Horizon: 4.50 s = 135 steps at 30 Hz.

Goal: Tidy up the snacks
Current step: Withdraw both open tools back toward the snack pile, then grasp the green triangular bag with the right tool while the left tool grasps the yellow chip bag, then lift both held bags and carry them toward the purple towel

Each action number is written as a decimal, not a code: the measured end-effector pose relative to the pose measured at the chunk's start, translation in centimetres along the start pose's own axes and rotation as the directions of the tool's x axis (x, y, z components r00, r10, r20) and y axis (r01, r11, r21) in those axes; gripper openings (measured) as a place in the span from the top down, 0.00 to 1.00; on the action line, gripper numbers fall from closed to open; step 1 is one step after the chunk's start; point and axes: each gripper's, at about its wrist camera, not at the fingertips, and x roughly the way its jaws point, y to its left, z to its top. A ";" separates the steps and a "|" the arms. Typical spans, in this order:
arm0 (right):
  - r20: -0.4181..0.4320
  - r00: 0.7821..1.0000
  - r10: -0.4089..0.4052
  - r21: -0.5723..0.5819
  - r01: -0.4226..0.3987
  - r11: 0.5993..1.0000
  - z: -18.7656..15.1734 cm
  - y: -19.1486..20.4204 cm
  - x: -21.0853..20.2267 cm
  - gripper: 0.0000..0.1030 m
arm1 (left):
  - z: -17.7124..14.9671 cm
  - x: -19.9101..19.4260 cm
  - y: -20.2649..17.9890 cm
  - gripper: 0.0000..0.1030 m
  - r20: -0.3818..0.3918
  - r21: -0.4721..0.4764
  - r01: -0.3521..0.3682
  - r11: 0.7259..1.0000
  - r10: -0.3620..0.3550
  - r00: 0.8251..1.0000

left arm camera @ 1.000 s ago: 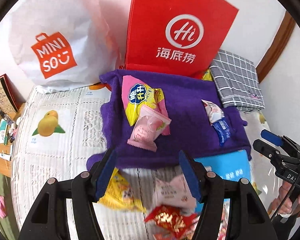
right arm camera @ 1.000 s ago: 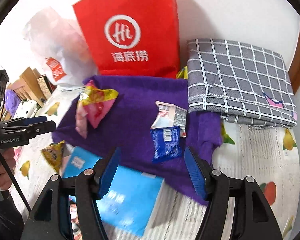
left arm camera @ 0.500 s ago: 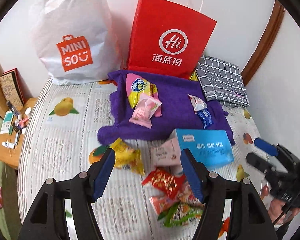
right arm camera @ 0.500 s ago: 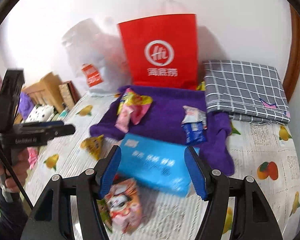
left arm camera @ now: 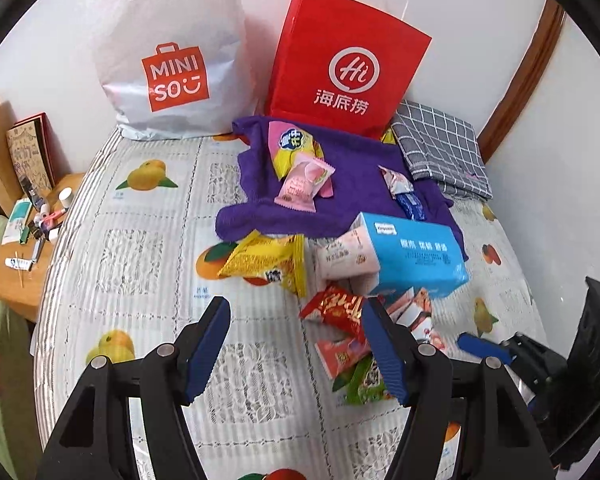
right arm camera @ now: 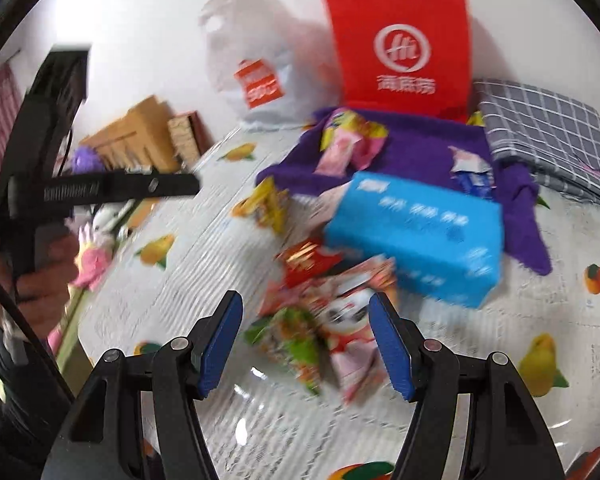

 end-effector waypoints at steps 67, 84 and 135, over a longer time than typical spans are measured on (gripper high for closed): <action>0.050 0.968 -0.245 0.217 0.229 0.949 -6.5 -11.5 -1.6 0.57 | 3.0 13.5 0.6 0.36 -0.053 0.037 -0.187 0.982 0.189 0.981; 0.017 0.980 -0.201 0.320 0.185 0.929 -7.6 -13.4 0.7 0.39 | 0.4 10.1 1.0 0.43 -0.029 0.041 -0.115 0.992 0.117 0.993; 0.037 0.961 -0.273 0.284 0.252 0.925 -7.5 -13.4 1.6 0.52 | -9.4 8.2 -3.1 0.35 0.051 0.164 -0.141 0.976 0.134 0.990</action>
